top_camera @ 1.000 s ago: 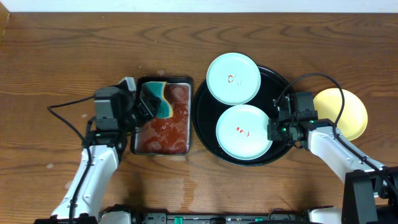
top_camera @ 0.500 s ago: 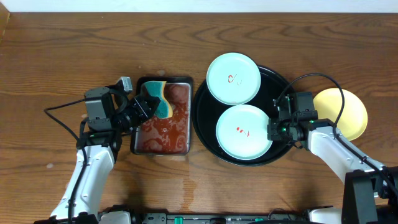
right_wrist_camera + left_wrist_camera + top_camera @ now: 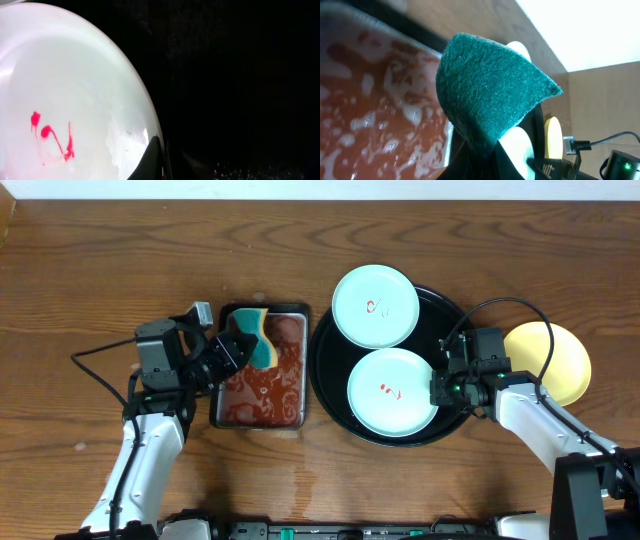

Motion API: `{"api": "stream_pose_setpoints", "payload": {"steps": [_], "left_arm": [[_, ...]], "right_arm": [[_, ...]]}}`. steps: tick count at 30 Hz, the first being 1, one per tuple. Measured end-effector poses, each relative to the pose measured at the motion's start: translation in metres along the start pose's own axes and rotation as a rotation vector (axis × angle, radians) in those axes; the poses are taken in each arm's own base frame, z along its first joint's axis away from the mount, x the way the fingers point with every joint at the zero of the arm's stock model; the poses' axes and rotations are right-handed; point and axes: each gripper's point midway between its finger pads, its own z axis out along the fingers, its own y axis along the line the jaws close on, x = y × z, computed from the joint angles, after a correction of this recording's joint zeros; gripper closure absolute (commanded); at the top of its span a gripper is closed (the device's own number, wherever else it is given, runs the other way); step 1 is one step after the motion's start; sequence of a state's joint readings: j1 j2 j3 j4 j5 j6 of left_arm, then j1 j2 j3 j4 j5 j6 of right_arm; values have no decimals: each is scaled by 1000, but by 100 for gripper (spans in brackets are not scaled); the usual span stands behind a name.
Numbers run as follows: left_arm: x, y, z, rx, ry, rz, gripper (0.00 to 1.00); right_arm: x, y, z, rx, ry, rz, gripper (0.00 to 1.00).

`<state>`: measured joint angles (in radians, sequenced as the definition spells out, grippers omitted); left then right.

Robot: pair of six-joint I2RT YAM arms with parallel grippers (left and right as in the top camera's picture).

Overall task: Clean dirty plates on tray and stack at the side
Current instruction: 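Lift the sponge up out of the water with left gripper, then hold the sponge raised above the water tray with left gripper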

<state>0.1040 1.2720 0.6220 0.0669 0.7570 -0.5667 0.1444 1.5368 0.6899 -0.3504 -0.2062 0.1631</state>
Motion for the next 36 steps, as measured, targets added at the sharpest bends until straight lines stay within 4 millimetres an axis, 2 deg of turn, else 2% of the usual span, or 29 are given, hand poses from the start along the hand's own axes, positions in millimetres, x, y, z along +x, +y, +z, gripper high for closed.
{"api": "stream_pose_setpoints", "payload": {"steps": [7, 11, 23, 36], "left_arm": [[-37, -32, -5, 111, -152, 195, 93], [-51, -48, -9, 158, -217, 269, 93], [-57, -67, -23, 192, -265, 318, 93], [-57, -68, -24, 194, -269, 322, 93]], "right_arm": [[0, 0, 0, 1, 0, 0, 99], [0, 0, 0, 1, 0, -4, 99], [0, 0, 0, 1, 0, -8, 99], [0, 0, 0, 1, 0, -9, 99]]}}
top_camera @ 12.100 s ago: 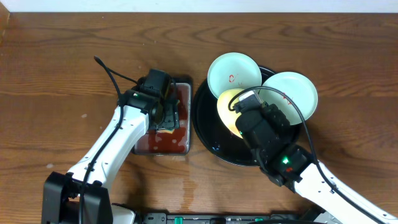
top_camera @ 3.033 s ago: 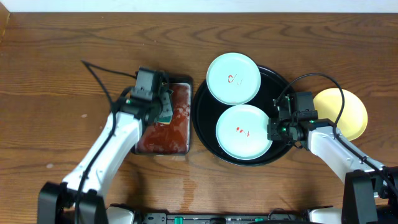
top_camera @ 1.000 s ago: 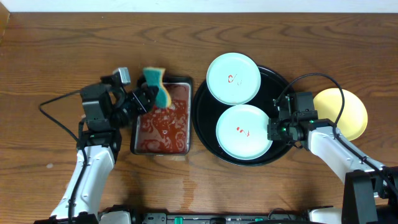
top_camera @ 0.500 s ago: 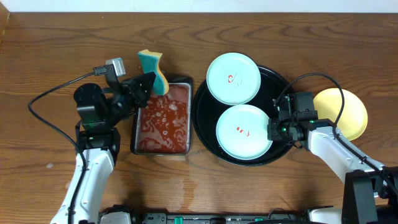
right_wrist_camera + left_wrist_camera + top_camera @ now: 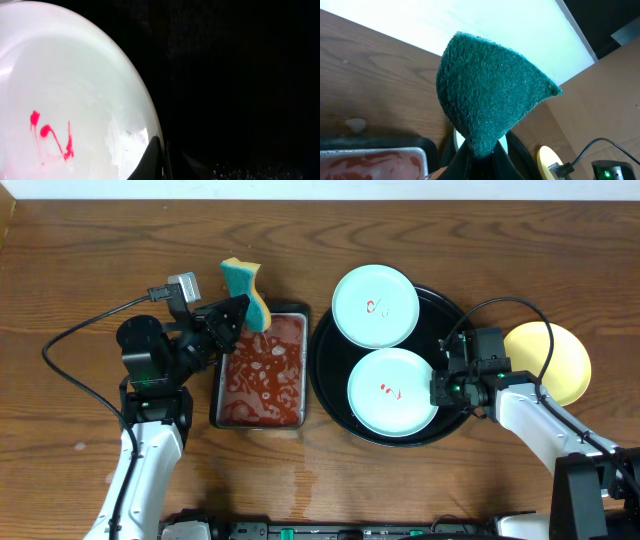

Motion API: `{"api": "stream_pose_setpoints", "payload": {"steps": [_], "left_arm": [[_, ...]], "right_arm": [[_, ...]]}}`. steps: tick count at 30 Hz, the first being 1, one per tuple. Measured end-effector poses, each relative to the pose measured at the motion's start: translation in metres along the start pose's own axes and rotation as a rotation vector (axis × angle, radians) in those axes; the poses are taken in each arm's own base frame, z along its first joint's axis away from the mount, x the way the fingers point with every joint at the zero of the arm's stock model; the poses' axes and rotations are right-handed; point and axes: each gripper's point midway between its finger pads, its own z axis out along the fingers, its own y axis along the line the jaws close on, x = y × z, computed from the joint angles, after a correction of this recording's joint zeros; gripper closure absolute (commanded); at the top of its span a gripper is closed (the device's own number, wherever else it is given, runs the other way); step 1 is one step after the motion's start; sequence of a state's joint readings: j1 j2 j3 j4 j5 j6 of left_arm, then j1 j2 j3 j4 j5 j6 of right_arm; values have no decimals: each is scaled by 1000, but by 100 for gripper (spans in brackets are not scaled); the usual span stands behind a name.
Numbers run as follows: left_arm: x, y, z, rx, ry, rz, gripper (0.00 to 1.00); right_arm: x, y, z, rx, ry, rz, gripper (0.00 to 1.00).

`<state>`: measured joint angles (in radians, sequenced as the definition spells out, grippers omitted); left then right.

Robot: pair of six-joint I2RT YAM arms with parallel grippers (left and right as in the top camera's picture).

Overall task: Clean dirty plates on tray and stack at the side
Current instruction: 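Hold the sponge raised above the water tray with left gripper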

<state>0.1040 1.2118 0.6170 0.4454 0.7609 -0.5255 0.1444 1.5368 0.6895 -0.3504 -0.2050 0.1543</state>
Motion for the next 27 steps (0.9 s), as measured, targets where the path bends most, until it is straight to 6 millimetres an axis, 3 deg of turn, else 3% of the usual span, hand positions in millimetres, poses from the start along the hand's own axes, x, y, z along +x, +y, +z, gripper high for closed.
{"api": "stream_pose_setpoints", "payload": {"steps": [6, 15, 22, 27], "left_arm": [[12, 2, 2, -13, 44, -25, 93], [82, 42, 2, -280, 247, -98, 93], [123, 74, 0, -488, 356, -69, 93], [127, 83, -12, -632, 412, -13, 92]], "right_arm": [[0, 0, 0, 0, -1, -1, 99], [0, 0, 0, 1, -2, -3, 99], [0, 0, 0, 1, -1, -3, 99], [1, 0, 1, 1, 0, -3, 99]]}}
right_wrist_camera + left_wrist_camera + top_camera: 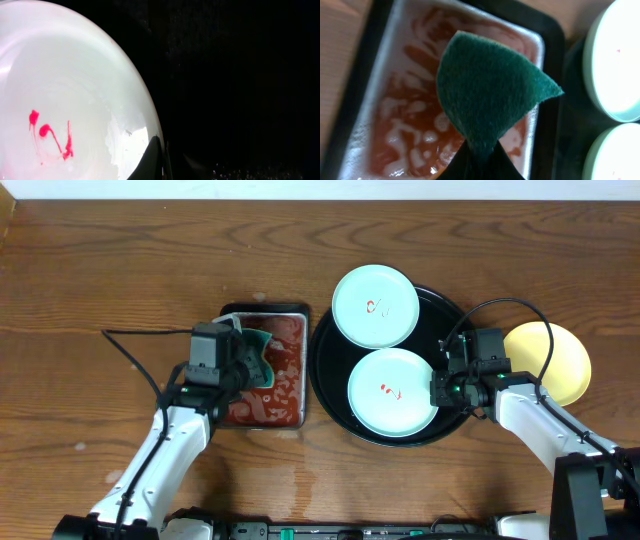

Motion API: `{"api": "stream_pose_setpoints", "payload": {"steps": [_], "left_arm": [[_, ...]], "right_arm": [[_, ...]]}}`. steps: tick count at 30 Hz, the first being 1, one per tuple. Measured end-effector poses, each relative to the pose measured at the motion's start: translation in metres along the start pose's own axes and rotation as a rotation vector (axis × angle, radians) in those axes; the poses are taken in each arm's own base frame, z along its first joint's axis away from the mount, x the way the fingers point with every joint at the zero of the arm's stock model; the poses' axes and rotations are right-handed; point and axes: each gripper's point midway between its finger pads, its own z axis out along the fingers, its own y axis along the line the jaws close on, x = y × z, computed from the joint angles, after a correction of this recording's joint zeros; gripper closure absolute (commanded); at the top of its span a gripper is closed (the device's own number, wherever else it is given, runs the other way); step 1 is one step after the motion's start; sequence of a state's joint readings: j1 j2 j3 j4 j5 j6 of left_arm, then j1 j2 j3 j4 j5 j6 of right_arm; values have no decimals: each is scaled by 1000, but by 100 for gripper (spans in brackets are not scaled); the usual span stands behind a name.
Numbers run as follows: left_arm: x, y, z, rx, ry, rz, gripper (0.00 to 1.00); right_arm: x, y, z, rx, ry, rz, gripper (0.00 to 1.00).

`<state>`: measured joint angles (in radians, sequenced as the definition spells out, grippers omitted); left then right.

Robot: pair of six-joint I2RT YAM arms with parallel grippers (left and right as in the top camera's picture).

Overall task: Clean dirty plates on tray and stack at the side
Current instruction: 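Hold the sponge raised above the water tray with left gripper, then move the sponge over the mint plate held by right gripper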

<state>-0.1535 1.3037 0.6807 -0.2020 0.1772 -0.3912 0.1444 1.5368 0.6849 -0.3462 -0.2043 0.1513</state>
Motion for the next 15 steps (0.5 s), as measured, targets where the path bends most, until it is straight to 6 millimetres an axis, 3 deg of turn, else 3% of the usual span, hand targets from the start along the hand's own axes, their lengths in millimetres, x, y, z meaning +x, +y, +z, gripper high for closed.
{"api": "stream_pose_setpoints", "payload": {"steps": [8, 15], "left_arm": [[-31, -20, -22, -83, -52, 93, 93], [-5, -66, -19, -5, -14, 232, 93]], "right_arm": [[-1, 0, 0, 0, -3, 0, 99], [0, 0, 0, -2, 1, 0, 99]]}}
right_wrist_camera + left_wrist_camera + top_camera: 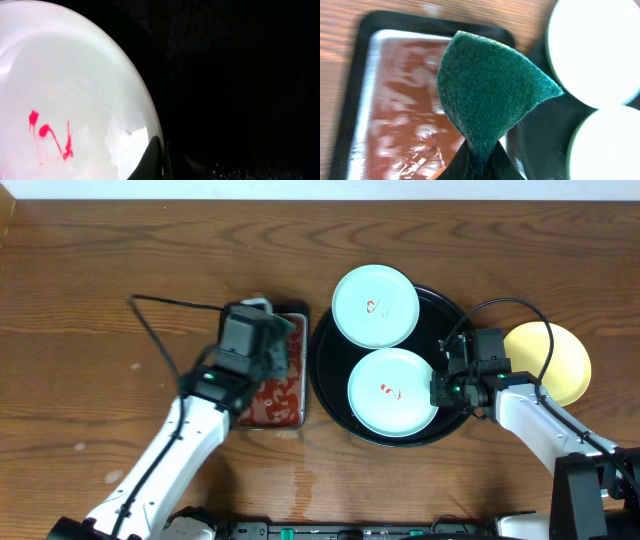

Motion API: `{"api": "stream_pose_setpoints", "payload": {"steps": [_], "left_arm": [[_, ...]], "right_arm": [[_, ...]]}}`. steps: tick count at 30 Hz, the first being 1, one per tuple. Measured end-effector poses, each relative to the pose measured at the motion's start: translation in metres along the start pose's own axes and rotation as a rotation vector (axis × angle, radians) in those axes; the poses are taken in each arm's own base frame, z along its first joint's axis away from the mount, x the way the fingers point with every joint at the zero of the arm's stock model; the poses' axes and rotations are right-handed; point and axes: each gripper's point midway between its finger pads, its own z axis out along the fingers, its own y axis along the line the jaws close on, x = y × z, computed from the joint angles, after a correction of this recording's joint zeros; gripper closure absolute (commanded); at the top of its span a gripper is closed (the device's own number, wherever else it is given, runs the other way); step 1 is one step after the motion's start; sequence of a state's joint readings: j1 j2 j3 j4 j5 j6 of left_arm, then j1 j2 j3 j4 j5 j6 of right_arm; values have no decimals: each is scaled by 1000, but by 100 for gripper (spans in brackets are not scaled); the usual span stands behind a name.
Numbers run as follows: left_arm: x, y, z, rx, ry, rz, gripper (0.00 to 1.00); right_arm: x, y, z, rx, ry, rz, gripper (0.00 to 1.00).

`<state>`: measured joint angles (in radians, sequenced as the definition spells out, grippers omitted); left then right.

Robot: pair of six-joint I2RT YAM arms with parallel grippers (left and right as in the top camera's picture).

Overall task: Clean dirty plates on tray and stack at the side
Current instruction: 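Move the sponge over the mint plate held by right gripper, then scrub the mint plate surface with the sponge using left gripper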

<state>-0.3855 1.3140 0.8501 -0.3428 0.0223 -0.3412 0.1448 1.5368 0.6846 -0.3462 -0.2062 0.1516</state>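
My left gripper [481,156] is shut on a green scouring sponge [490,90], which hangs over the right edge of the soapy pan [395,110] beside the black round tray [325,370]. Two pale plates lie on the tray. The far one [375,305] has small red marks. The near one [390,392] carries red squiggles [50,137]. My right gripper [162,150] is shut on the near plate's right rim, one finger on top of it. A yellow plate [555,355] lies on the table right of the tray.
The rectangular pan [270,395] holds reddish foamy water and sits just left of the tray. Cables trail from both arms over the wooden table [100,280]. The left arm [190,430] reaches in from the lower left.
My left gripper has moved to the right with the sponge, from over the pan's middle to its right edge by the tray. The right gripper and both plates are unchanged.
The sponge was first held low over the soapy pan. Then it was raised high above the pan's far edge, then back over the pan, and now it is at the pan's right side near the tray. My right gripper held the near plate's rim throughout.
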Motion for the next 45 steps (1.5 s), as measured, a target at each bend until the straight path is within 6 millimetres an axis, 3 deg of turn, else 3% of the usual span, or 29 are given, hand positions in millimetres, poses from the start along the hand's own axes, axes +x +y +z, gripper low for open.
{"api": "stream_pose_setpoints", "payload": {"steps": [11, 19, 22, 27, 37, 45], "left_arm": [[32, -131, 27, 300, -2, 87, 92], [80, -192, 58, 414, 71, 24, 92], [96, -196, 71, 408, 107, -9, 92], [113, -183, 89, 339, 160, -52, 93], [104, -148, 95, 159, 142, -63, 93], [84, -147, 77, 182, 100, 14, 93]], "right_arm": [[2, 7, 1, -6, 7, -24, 99], [3, 8, 2, -5, 8, -29, 99], [3, 8, 2, -5, 8, -29, 99], [3, 8, 2, -5, 8, -29, 99], [5, 10, 2, -13, 16, -30, 99], [4, 10, 2, -12, 13, -30, 99]]}}
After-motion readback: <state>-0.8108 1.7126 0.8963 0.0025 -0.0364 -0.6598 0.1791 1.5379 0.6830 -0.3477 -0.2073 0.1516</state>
